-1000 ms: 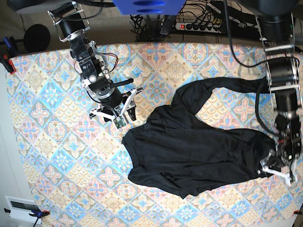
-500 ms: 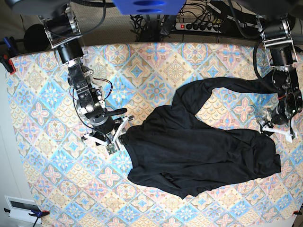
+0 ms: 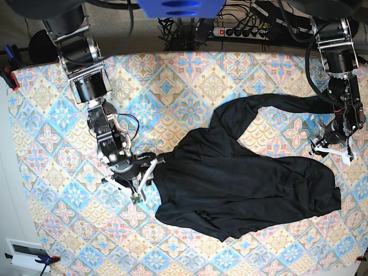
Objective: Layout the t-shirt on the table in an organized manner, then fold the t-shirt properly
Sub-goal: 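Grasp the black shirt's hem edge with the right gripper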
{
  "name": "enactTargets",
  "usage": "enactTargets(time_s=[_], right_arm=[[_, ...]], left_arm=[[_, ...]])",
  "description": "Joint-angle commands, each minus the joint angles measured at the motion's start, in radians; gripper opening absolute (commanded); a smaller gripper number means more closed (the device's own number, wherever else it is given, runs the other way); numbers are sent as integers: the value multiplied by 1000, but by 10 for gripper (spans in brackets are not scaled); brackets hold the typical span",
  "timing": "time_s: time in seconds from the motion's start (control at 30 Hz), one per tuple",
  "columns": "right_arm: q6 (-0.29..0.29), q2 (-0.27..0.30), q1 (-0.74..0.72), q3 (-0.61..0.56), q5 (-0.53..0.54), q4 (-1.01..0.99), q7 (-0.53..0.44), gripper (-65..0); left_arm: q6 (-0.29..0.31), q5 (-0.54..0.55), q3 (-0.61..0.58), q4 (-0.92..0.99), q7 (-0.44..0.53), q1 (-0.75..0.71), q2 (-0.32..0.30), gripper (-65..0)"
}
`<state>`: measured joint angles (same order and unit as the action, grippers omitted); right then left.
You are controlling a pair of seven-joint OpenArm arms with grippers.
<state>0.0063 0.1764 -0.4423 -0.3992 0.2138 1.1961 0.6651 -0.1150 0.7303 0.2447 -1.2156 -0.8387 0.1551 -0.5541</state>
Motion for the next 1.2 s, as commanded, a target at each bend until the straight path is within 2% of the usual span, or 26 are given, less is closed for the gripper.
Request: enactTargets(time_s=[0.0, 0.17, 0.73, 1.0, 1.17], right_arm=[[2, -15, -43, 4, 0, 1, -29, -440], [68, -39, -43, 4, 0, -52, -61, -440], [70, -44, -68, 0, -3, -166, -64, -439], [70, -44, -66, -160, -1, -160, -64, -439], [70, -44, -66, -182, -1, -160, -64, -444]], left_arm=[[1, -1, 5, -19, 12, 18, -25, -355], [1, 2, 5, -19, 14, 19, -13, -355], [1, -1, 5, -19, 14, 22, 4, -355], [1, -1, 5, -19, 14, 22, 4, -355], [1, -1, 5, -19, 14, 22, 4, -355]])
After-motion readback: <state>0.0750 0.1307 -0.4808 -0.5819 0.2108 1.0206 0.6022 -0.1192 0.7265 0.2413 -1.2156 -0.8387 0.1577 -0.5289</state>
